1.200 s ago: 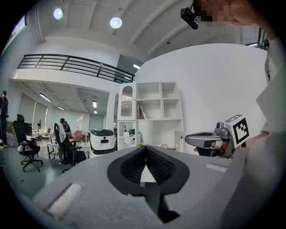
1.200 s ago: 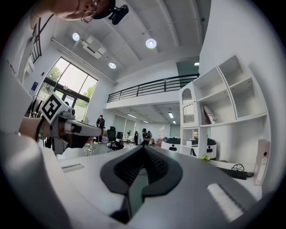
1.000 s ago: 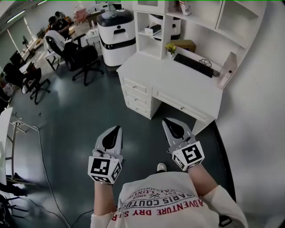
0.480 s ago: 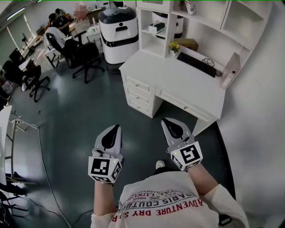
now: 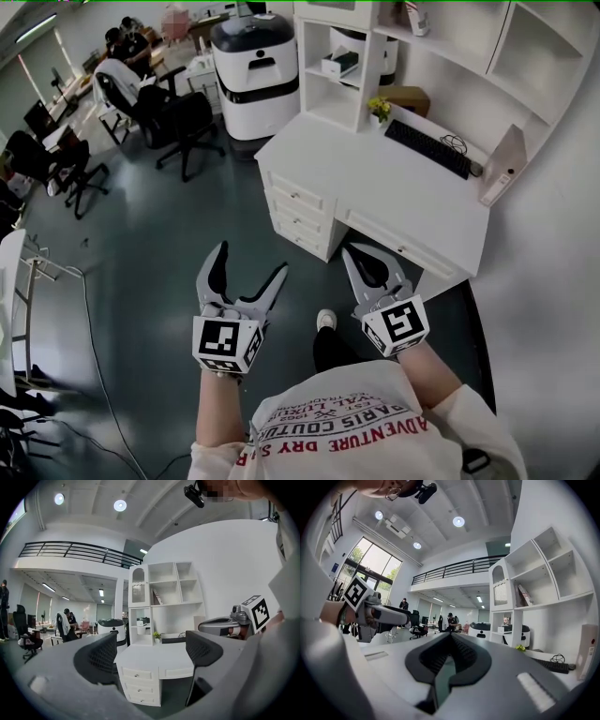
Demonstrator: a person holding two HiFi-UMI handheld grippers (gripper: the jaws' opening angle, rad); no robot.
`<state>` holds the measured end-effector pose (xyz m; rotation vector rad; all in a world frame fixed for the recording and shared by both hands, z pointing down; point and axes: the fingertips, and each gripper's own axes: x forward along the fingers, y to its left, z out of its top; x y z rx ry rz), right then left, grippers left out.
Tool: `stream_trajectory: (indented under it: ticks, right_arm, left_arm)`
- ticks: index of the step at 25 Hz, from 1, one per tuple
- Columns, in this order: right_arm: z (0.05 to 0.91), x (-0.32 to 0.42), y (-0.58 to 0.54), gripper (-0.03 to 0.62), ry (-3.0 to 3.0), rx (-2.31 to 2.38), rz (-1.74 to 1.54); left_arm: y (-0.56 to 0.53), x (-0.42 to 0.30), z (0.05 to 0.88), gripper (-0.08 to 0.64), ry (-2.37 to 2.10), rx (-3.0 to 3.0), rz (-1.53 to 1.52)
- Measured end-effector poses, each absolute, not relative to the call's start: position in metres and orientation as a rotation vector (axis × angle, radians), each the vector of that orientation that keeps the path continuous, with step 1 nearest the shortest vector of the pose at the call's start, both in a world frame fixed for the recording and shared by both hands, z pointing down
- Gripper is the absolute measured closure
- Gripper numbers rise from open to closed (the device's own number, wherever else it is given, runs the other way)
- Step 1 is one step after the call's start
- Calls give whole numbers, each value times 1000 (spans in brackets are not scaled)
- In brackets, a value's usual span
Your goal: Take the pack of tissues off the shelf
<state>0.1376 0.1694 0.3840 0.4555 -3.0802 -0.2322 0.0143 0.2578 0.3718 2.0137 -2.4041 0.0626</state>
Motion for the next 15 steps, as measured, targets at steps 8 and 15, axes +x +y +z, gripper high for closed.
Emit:
stream_trajectory:
  ticks: [8,15]
  right_arm:
    - [375,62,26,593,-3082,501,-199]
    - [370,15,-84,594,-3076,553,-197]
  left_arm:
    - [126,-64,369,98,-2399,1999,104]
    - [6,-119,373,98,-2363,2010,82]
